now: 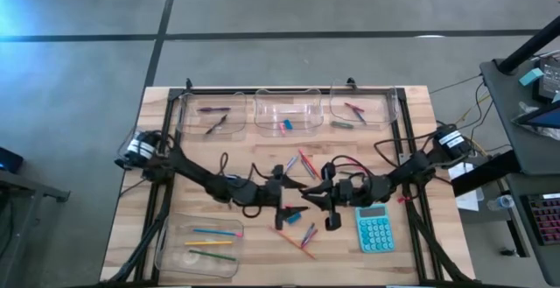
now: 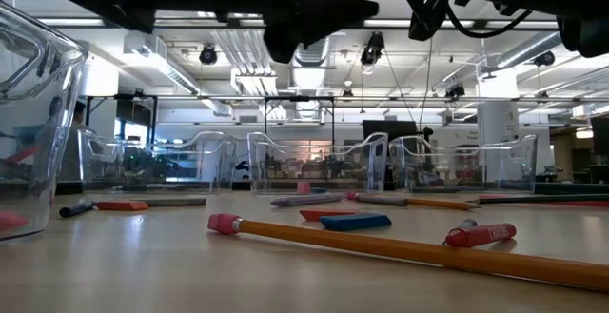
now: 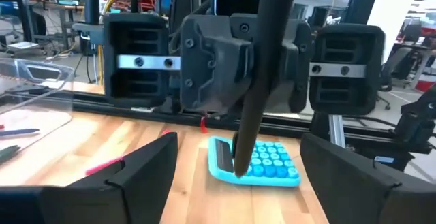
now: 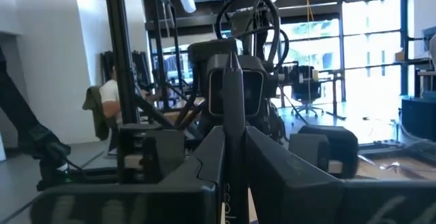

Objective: Sort crayons/erasers/pens/pencils in bins
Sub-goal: Put the black ballpen into the top left transparent bin

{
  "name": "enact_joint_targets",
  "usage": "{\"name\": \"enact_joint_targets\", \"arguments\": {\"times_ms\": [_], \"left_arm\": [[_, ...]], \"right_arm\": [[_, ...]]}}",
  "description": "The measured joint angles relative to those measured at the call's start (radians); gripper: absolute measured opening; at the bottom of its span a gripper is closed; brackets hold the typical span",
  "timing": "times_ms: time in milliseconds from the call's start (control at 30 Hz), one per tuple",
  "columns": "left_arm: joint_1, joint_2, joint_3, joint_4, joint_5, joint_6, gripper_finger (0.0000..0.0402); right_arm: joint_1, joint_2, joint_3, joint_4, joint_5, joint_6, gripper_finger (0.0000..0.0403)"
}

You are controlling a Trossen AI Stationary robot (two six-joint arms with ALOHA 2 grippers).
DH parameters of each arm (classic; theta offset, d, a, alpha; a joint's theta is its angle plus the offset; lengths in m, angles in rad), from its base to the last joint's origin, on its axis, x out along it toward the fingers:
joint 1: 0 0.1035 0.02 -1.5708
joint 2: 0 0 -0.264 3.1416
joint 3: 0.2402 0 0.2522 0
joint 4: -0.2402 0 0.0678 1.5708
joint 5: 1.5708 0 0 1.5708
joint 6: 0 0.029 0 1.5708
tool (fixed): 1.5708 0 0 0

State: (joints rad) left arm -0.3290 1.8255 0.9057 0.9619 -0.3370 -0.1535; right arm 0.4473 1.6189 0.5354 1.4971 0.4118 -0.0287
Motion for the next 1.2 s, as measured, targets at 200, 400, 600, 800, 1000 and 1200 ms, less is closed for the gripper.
{"name": "enact_joint_targets", "arguments": {"times_ms": [200, 400, 600, 800, 1000, 1200], "left_arm": [[0.000, 0.078, 0.072, -0.002, 0.000, -0.024, 0.0295], [0.002, 0.117, 0.096, -0.002, 0.003, -0.051, 0.0288], [0.002, 0.116, 0.103, -0.002, -0.001, -0.043, 0.0212], [0.000, 0.115, 0.102, -0.008, 0.011, -0.011, 0.0076], [-0.001, 0.115, 0.102, -0.031, 0.014, 0.016, 0.0026], [0.002, 0.079, 0.101, -0.119, -0.013, 0.060, 0.0029]], "right_arm": [[0.000, 0.020, 0.000, -0.023, 0.000, 0.038, 0.0038], [0.000, 0.022, 0.021, -0.023, -0.063, 0.032, 0.0038], [0.000, 0.022, 0.042, -0.052, -0.097, 0.030, 0.0038], [-0.002, 0.022, 0.047, -0.068, -0.094, 0.046, 0.0039], [-0.002, 0.019, 0.066, -0.170, -0.087, 0.045, 0.0083], [0.000, 0.010, 0.088, -0.243, -0.100, 0.074, 0.0176]]}}
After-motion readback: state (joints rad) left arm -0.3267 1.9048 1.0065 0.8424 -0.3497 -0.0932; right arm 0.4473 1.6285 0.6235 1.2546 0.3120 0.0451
